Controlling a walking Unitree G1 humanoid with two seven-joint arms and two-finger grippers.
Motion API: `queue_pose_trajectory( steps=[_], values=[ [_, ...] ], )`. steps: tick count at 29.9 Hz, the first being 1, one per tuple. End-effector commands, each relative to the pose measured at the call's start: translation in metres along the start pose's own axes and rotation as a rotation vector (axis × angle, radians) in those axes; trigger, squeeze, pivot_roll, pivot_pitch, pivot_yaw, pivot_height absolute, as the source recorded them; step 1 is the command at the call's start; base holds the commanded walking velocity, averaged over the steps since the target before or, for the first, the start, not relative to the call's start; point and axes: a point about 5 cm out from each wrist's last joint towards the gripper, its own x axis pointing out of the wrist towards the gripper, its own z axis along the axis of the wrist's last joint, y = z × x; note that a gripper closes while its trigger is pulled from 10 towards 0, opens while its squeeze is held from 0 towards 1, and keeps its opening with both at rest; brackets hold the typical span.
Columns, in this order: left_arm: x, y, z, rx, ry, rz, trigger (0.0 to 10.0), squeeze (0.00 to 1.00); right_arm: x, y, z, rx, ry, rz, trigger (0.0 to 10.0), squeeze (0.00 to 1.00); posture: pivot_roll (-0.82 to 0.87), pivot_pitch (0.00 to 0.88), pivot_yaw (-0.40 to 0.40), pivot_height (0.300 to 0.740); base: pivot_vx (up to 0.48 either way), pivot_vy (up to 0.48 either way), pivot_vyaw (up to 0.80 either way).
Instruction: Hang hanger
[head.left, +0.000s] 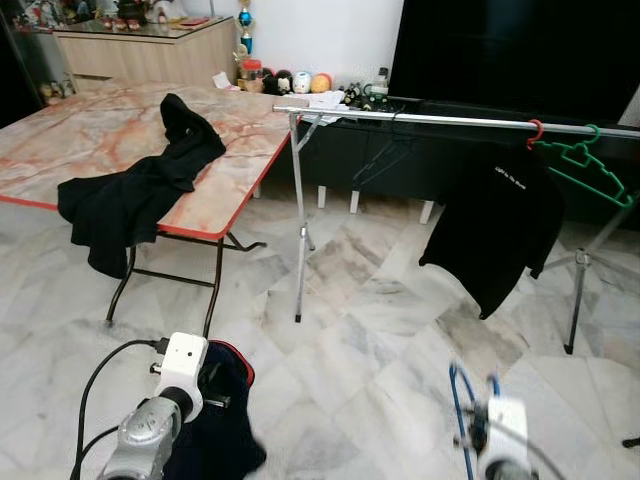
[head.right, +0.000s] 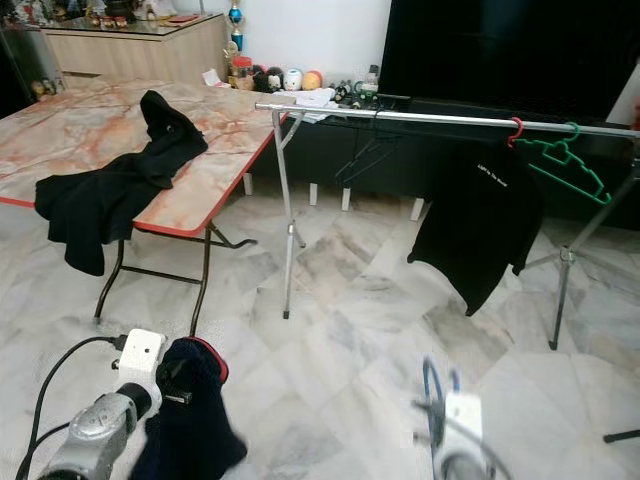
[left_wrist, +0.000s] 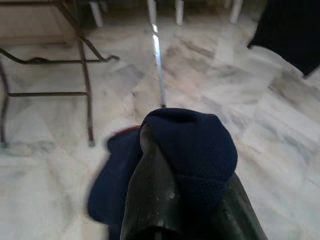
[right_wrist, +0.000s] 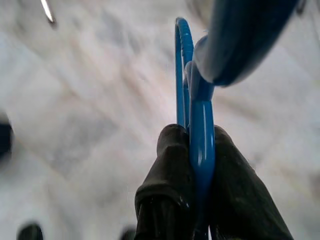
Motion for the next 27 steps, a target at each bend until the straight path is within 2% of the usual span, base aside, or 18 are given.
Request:
queue_pose_trajectory(
  steps=[1,3,7,11,13,16,21,27],
  values=[
    [-0.002,0.012,0.015,-0.009,-0.111,0.116,10.0,0.00,-0.005,-0.002,-0.022,0.027,0.059,-0.062,10.0,0.00,0.07,0.000,0.019,0.740,0.000,0.000,0.00],
    [-0.005,0.014,0.015,-0.024,-0.127,0.155,10.0,0.00,-0.008,-0.001,-0.033,0.048,0.091,-0.083,10.0,0.00,0.07,0.000,0.025,0.740,0.000,0.000,0.00],
    [-0.008,0.012,0.022,-0.040,-0.181,0.182,10.0,0.00,-0.012,0.003,-0.045,0.034,0.113,-0.080,10.0,0.00,0.08,0.000,0.025,0.740,0.000,0.000,0.00],
    [-0.006,-0.001,0.032,-0.047,-0.223,0.131,10.0,0.00,-0.012,0.007,-0.045,0.003,0.098,-0.066,10.0,0.00,0.06,0.000,0.034,0.740,0.000,0.000,0.00],
    [-0.006,-0.006,0.033,-0.045,-0.225,0.104,10.0,0.00,-0.011,0.007,-0.042,0.015,0.088,-0.089,10.0,0.00,0.05,0.000,0.048,0.740,0.000,0.000,0.00],
    [-0.007,-0.010,0.032,-0.027,-0.212,0.070,10.0,0.00,-0.010,0.003,-0.038,0.154,0.088,-0.132,10.0,0.00,0.05,0.000,0.056,0.740,0.000,0.000,0.00],
    [-0.012,-0.009,0.029,-0.035,-0.193,0.095,10.0,0.00,-0.012,0.005,-0.043,0.140,0.101,-0.118,10.0,0.00,0.06,0.000,0.053,0.740,0.000,0.000,0.00],
    [-0.013,-0.008,0.028,-0.035,-0.176,0.095,10.0,0.00,-0.015,0.008,-0.054,0.144,0.140,-0.107,10.0,0.00,0.07,0.000,0.057,0.740,0.000,0.424,0.00]
  ],
)
